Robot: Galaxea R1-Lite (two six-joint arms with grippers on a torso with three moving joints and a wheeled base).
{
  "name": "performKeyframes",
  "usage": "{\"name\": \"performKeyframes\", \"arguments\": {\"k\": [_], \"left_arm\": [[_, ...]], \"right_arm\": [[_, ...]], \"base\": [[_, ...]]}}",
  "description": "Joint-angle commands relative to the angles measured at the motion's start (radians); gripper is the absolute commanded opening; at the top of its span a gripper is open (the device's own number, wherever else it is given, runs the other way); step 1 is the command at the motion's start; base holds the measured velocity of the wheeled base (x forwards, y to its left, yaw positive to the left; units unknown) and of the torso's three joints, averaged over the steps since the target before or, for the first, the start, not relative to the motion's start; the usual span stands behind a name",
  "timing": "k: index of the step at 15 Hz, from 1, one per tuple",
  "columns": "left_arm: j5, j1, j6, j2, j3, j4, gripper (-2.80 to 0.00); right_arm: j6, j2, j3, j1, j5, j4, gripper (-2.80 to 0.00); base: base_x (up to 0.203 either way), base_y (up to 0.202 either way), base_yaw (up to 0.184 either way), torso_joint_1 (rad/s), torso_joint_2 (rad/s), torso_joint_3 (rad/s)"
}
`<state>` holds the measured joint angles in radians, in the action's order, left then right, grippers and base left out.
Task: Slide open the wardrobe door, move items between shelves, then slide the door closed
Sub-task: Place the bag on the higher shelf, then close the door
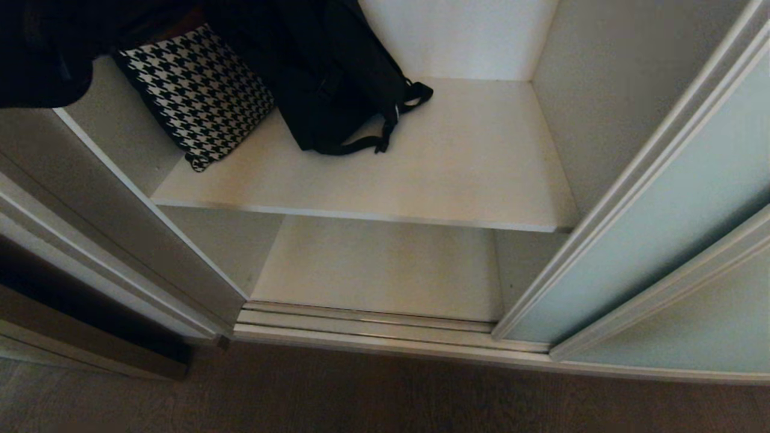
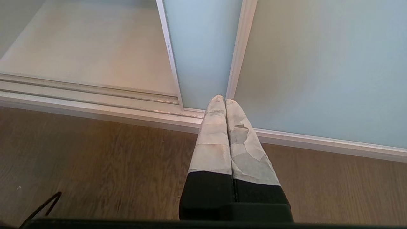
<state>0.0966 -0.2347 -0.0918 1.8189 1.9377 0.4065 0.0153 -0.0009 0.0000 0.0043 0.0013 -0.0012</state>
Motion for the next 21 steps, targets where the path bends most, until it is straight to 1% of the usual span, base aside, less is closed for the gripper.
{"name": "performKeyframes", "arguments": {"k": [1,3,4,8,10,13,16,17,19,21], "left_arm": [[0.004,0.0,-0.005,-0.047,-0.001,-0.084,-2.8],[0.005,0.0,-0.023,-0.099,-0.004,-0.211,-2.8],[0.004,0.0,-0.032,-0.121,-0.006,-0.257,-2.8],[-0.006,0.0,-0.028,-0.251,-0.031,-0.378,-2.8],[-0.007,0.0,-0.027,-0.305,-0.067,-0.452,-2.8],[-0.015,0.001,-0.023,-0.397,-0.133,-0.531,-2.8],[-0.031,0.01,0.03,-0.557,-0.304,-0.673,-2.8],[-0.036,0.026,0.049,-0.618,-0.374,-0.715,-2.8],[-0.039,0.099,0.076,-0.749,-0.506,-0.751,-2.8],[-0.042,0.161,0.125,-0.885,-0.659,-0.757,-2.8]], "right_arm": [[0.0,-0.004,0.0,0.0,0.0,0.0,-2.8],[0.0,-0.004,0.0,0.0,0.0,0.0,-2.8],[0.001,-0.004,0.0,0.0,0.0,0.0,-2.8],[0.001,-0.004,0.0,0.0,0.0,0.0,-2.8],[0.0,-0.004,0.0,0.0,0.0,0.0,-2.8],[0.0,-0.004,0.0,0.0,0.0,0.0,-2.8],[0.0,-0.004,0.0,0.0,0.0,0.0,-2.8],[0.001,-0.004,0.0,0.0,0.0,0.0,-2.8],[0.0,-0.004,0.0,0.0,0.0,0.0,-2.8],[0.0,-0.004,0.0,0.0,0.0,0.0,-2.8]], "base": [[0.0,0.0,0.0,0.0,0.0,0.0],[0.0,0.0,0.0,0.0,0.0,0.0],[0.0,0.0,0.0,0.0,0.0,0.0],[0.0,0.0,0.0,0.0,0.0,0.0],[0.0,0.0,0.0,0.0,0.0,0.0],[0.0,0.0,0.0,0.0,0.0,0.0],[0.0,0.0,0.0,0.0,0.0,0.0],[0.0,0.0,0.0,0.0,0.0,0.0],[0.0,0.0,0.0,0.0,0.0,0.0],[0.0,0.0,0.0,0.0,0.0,0.0]]}}
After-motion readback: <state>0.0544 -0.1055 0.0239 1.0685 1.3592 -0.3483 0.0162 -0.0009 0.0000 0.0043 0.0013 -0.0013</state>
